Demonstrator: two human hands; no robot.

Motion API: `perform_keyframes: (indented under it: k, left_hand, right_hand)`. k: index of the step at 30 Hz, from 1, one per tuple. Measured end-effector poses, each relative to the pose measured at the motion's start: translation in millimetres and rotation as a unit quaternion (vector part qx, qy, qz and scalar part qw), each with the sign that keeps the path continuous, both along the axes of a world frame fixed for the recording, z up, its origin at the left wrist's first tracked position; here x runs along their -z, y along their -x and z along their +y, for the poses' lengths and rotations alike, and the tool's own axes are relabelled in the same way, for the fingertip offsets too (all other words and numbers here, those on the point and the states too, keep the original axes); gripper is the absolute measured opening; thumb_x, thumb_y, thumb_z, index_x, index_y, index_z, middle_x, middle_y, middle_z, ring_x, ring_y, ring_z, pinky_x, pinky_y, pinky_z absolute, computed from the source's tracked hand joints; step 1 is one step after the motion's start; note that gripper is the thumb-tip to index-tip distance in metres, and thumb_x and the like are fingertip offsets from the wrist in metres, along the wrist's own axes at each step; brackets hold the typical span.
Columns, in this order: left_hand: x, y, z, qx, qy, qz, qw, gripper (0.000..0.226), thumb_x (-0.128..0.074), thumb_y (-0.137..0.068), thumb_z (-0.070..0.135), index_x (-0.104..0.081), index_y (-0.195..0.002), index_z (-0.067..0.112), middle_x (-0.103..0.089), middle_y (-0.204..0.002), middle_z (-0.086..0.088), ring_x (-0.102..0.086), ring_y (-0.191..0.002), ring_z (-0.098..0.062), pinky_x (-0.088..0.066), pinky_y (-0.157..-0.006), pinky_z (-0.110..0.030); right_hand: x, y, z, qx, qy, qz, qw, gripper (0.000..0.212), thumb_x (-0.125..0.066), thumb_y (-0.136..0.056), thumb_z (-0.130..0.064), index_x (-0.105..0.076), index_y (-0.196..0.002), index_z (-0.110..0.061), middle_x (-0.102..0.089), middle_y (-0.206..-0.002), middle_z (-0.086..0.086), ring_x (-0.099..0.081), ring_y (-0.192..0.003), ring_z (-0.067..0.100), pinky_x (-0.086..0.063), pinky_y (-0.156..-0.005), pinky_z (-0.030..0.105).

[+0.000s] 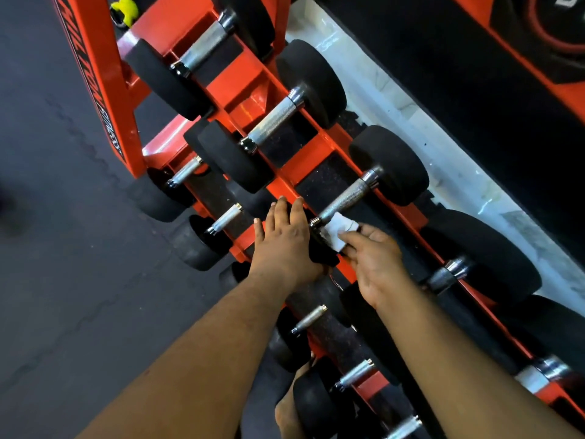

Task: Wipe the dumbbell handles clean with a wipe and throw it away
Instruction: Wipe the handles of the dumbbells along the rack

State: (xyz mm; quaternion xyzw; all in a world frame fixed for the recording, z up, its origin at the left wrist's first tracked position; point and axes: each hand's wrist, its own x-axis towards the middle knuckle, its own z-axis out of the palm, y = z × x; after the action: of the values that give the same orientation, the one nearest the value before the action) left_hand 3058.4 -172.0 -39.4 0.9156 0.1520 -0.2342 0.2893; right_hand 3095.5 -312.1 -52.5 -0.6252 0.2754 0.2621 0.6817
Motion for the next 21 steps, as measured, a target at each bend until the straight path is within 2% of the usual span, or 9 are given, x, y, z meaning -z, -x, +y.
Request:
perform_keyframes:
  k: [2,4,6,9,11,14,17,19,21]
  left_hand:
    - [0,0,1,0.002,-0.001,0.002,1.0,0.13,-0.082,-0.073,0.059,0.005,-0.161,0.019,0.008,-0.17,-0.012,0.01,-0.157,-0.027,0.005,-0.126,-0.053]
    - [1,-1,1,0.005,0.002,0.008,1.0,0.131,-0.085,-0.073,0.052,0.006,-0.161,0.019,0.008,-0.17,-0.012,0.01,-0.157,-0.027,0.005,-0.126,-0.053]
    - [0,-1,1,0.002,0.001,0.005,1.0,0.131,-0.086,-0.073,0.048,0.006,-0.161,0.02,0.007,-0.17,-0.011,0.009,-0.157,-0.027,0.004,-0.126,-0.053]
    - [-1,0,2,-0.001,0.014,0.0,1.0,0.131,-0.085,-0.072,0.05,0.005,-0.162,0.019,0.006,-0.17,-0.011,0.009,-0.157,-0.026,0.005,-0.126,-0.052]
    - [1,0,2,0.001,0.015,-0.003,1.0,0.131,-0.084,-0.072,0.053,0.006,-0.161,0.019,0.007,-0.17,-0.011,0.01,-0.157,-0.026,0.004,-0.126,-0.051]
    - [4,0,1,0.006,0.006,-0.003,1.0,0.135,-0.085,-0.07,0.057,0.008,-0.161,0.02,0.008,-0.17,-0.012,0.011,-0.157,-0.027,0.002,-0.127,-0.051]
    - [3,0,1,0.007,0.005,0.0,1.0,0.137,-0.086,-0.069,0.057,0.009,-0.161,0.02,0.009,-0.17,-0.011,0.013,-0.157,-0.026,0.004,-0.127,-0.05]
    - [0,-1,2,0.008,0.009,0.003,1.0,0.136,-0.085,-0.07,0.055,0.009,-0.161,0.02,0.01,-0.169,-0.011,0.013,-0.156,-0.027,0.005,-0.126,-0.05]
    - [0,0,2,0.007,0.01,0.001,1.0,0.133,-0.086,-0.071,0.051,0.008,-0.161,0.02,0.01,-0.169,-0.012,0.013,-0.157,-0.027,0.004,-0.127,-0.05]
  right_hand:
    - [-7,-8,-1,-0.074,0.097,-0.157,0.98,0.024,-0.061,-0.092,0.001,-0.074,-0.108,-0.012,-0.078,-0.098,0.005,-0.073,-0.091,0.012,-0.056,-0.081,0.025]
    - [-7,-22,-3,-0.182,0.236,-0.348,0.889,0.031,-0.058,-0.094,-0.005,-0.073,-0.118,-0.016,-0.076,-0.111,0.0,-0.071,-0.103,0.009,-0.054,-0.094,0.029]
    - [2,-34,-2,-0.332,0.333,-0.47,0.747,0.04,-0.047,-0.093,-0.006,-0.07,-0.125,-0.015,-0.072,-0.122,0.003,-0.067,-0.116,0.017,-0.047,-0.108,0.039]
    - [29,-32,-13,-0.57,0.437,-0.519,0.464,0.054,-0.034,-0.088,-0.016,-0.062,-0.134,-0.011,-0.061,-0.139,0.01,-0.051,-0.136,0.026,-0.032,-0.116,0.056]
    - [38,-27,-30,-0.628,0.455,-0.5,0.386,0.061,-0.031,-0.088,-0.02,-0.05,-0.145,-0.012,-0.046,-0.154,0.009,-0.034,-0.148,0.026,-0.023,-0.119,0.059]
    - [31,-31,-48,-0.604,0.503,-0.527,0.322,0.063,-0.035,-0.092,-0.016,-0.031,-0.154,-0.012,-0.028,-0.164,0.009,-0.019,-0.153,0.024,-0.019,-0.118,0.065]
    - [25,-37,-43,-0.521,0.595,-0.479,0.381,0.069,-0.04,-0.097,-0.009,-0.013,-0.161,-0.011,-0.01,-0.168,0.009,-0.008,-0.155,0.025,-0.018,-0.12,0.06]
    - [31,-27,-32,-0.507,0.607,-0.472,0.389,0.066,-0.037,-0.097,-0.01,-0.017,-0.16,-0.009,-0.013,-0.168,0.012,-0.01,-0.155,0.028,-0.016,-0.121,0.059]
    - [39,-17,-25,-0.559,0.581,-0.485,0.339,0.063,-0.029,-0.095,-0.018,-0.03,-0.156,-0.008,-0.027,-0.163,0.013,-0.022,-0.153,0.03,-0.016,-0.121,0.058]
